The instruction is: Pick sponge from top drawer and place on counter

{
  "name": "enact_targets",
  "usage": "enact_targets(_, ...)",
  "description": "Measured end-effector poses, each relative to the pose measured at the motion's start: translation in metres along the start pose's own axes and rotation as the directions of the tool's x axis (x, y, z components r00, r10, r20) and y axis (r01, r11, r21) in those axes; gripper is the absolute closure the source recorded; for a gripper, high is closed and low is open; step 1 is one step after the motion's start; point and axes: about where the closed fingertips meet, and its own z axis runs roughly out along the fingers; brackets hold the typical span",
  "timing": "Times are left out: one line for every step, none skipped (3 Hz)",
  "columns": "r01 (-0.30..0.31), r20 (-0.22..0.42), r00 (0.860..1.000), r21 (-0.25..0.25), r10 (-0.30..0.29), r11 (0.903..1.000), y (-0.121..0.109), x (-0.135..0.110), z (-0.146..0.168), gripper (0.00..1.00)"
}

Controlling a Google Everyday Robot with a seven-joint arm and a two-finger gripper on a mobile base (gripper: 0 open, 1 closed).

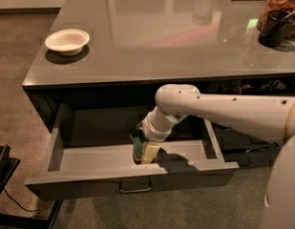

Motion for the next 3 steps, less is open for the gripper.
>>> enact_targets(-0.008,-0.056,0.998,-0.064,0.004,0.9979,0.002,0.003,-0.010,0.42)
enact_targets(-0.019,-0.099,0.995,-0.127,0.007,0.9917,0.006,0.004,-0.032,0.67)
enact_targets(-0.037,-0.104,0.994,-0.143,0.022,0.9890,0.006,-0.003,-0.071,0.90)
